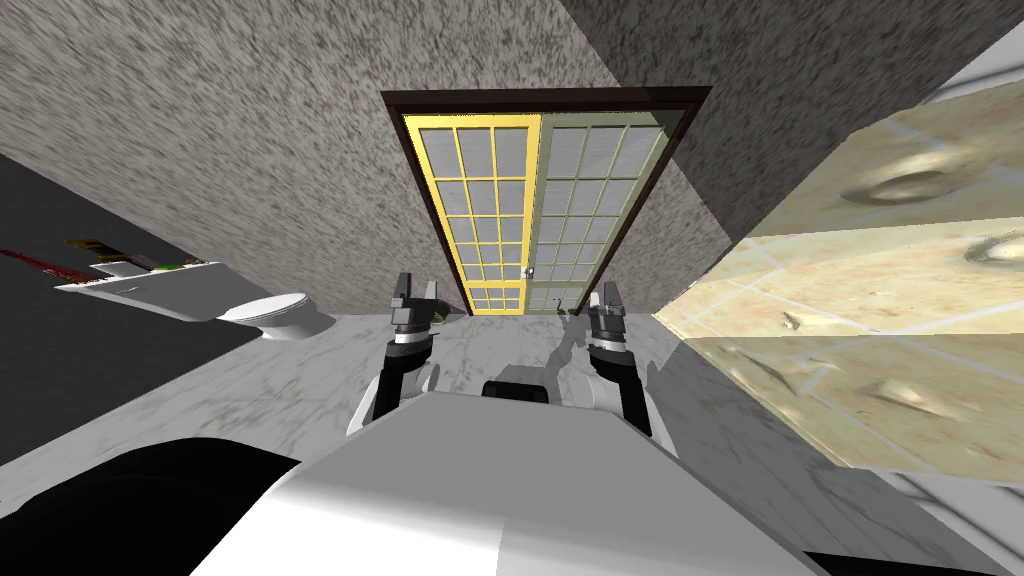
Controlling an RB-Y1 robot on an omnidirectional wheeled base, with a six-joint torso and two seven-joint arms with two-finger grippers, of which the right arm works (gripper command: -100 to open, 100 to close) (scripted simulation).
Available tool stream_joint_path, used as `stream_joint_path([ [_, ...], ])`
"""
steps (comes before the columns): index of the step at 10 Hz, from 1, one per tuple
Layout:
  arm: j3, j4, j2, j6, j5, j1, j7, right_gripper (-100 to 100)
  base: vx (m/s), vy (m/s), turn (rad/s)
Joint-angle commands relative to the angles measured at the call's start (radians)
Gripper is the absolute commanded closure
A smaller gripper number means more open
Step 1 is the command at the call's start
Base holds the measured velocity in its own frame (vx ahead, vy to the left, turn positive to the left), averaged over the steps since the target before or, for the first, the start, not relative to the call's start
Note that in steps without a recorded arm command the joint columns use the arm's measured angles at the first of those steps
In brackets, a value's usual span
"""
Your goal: Pull the door open
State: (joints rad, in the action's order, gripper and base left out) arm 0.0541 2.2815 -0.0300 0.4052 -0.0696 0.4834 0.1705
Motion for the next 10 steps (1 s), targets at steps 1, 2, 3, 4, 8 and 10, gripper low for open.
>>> stream_joint_path([
  [1,-0.01,-0.032,-0.007,0.012,-0.012,-0.008,0.02,-100,0.073,0.018,0.001],
  [2,-0.013,-0.042,-0.009,0.015,-0.016,-0.011,0.026,-100,0.127,0.031,-0.006],
  [3,-0.019,-0.062,-0.013,0.022,-0.023,-0.016,0.038,-100,0.123,0.015,-0.005],
  [4,-0.026,-0.085,-0.017,0.03,-0.032,-0.021,0.052,-100,0.15,0.009,0.0],
  [8,-0.054,-0.176,-0.03,0.063,-0.066,-0.045,0.108,-100,0.147,0.03,-0.002],
  [10,-0.065,-0.212,-0.035,0.076,-0.079,-0.054,0.131,-100,0.092,0.014,-0.001],
])
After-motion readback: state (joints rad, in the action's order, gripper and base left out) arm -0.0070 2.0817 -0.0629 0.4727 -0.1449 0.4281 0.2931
